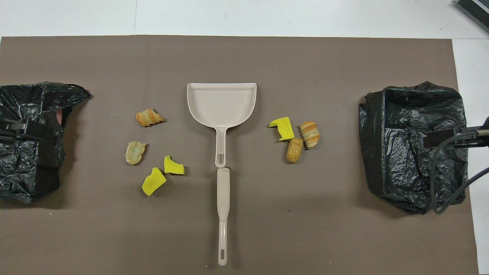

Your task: Sweep and dump trash in bin

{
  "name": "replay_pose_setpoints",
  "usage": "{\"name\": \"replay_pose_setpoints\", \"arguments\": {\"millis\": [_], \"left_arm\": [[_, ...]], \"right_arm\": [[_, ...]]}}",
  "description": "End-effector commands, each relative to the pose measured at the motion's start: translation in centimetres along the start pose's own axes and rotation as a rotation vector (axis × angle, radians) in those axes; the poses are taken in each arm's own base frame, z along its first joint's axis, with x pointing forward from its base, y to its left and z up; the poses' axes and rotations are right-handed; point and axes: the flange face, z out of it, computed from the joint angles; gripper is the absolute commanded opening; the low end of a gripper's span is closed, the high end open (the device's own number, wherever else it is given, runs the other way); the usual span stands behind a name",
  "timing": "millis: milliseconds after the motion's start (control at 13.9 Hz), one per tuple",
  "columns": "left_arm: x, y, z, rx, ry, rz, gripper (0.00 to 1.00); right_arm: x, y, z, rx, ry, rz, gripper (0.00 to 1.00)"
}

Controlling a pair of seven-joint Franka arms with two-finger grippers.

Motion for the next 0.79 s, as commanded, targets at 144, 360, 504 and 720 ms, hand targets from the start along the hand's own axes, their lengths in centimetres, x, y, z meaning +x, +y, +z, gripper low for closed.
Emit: {"name": "replay_pose_setpoints", "arguments": {"millis": [144, 360, 504, 720], "left_arm": [[-0.89, -0.04, -0.13, 0.012, -0.002, 0.007, 1.00], [-0.87, -0.22, -0.16, 0.013, 0.001, 0.010, 1.00], [-0.83, 0.12, 0.02, 0.012, -0.005, 0.019, 1.00], [-0.86, 0.19, 0.05, 0.013, -0.008, 0.021, 1.00]], "right_arm": [[-0.14, 0.40, -0.27, -0.009, -0.012, -0.024, 1.00], [-0.14, 0.38, -0.27, -0.007, -0.012, -0.024, 1.00], [-0.15, 0.40, -0.26, -0.009, -0.014, -0.024, 1.00], [-0.40, 0.49, -0.09, -0.008, -0.017, -0.023, 1.00]]}}
